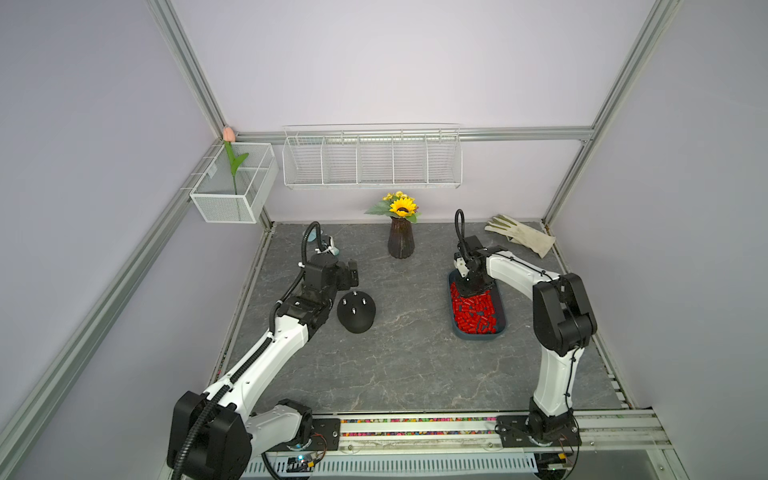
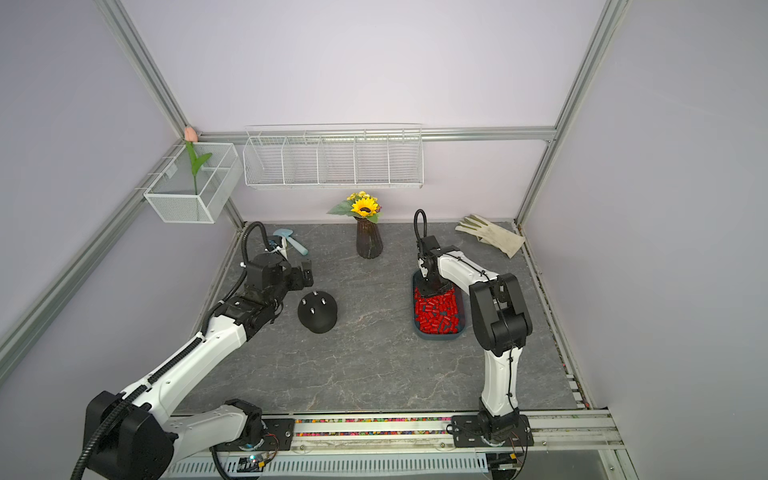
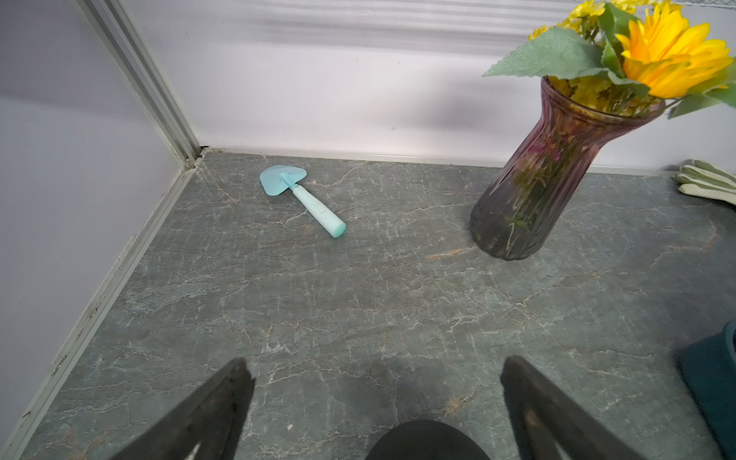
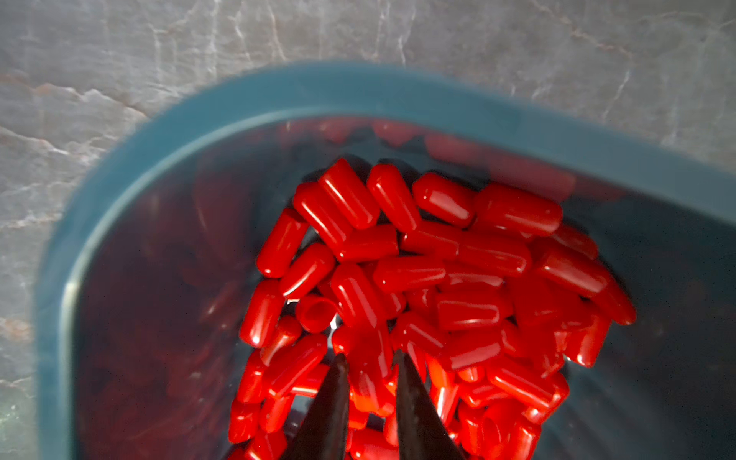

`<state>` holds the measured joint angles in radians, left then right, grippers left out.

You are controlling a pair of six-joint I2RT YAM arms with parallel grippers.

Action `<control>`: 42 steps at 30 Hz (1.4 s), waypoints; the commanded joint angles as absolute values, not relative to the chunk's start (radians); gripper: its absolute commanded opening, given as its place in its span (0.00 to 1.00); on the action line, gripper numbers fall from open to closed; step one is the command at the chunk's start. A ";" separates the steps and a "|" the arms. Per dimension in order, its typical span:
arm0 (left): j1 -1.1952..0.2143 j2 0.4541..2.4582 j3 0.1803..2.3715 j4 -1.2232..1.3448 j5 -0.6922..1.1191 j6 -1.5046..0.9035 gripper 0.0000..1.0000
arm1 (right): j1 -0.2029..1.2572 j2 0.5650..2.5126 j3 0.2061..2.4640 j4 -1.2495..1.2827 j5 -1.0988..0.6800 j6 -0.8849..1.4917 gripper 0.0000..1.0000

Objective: Cover the protruding screws with screw protection sleeves
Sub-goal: Pick up the screw protection sleeve from the storage box.

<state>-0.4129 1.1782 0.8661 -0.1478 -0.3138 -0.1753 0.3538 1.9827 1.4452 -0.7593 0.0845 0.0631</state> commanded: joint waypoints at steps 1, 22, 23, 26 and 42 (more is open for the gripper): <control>-0.416 1.177 0.888 -0.151 -0.321 -0.182 0.99 | 0.350 2.001 1.447 -0.772 0.060 0.062 0.24; -0.417 1.180 0.885 -0.149 -0.328 -0.181 0.99 | 0.348 2.019 1.463 -0.772 0.048 0.063 0.24; -0.417 1.180 0.885 -0.149 -0.329 -0.180 0.99 | 0.348 2.019 1.464 -0.772 0.048 0.063 0.24; -0.417 1.178 0.885 -0.149 -0.329 -0.179 0.99 | 0.348 2.022 1.468 -0.772 0.046 0.063 0.25; -0.417 1.177 0.883 -0.148 -0.333 -0.179 0.99 | 0.346 2.030 1.470 -0.771 0.040 0.061 0.21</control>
<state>-0.4129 1.1782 0.8661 -0.1478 -0.3176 -0.1753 0.3531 2.0090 1.4548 -0.7586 0.0544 0.0631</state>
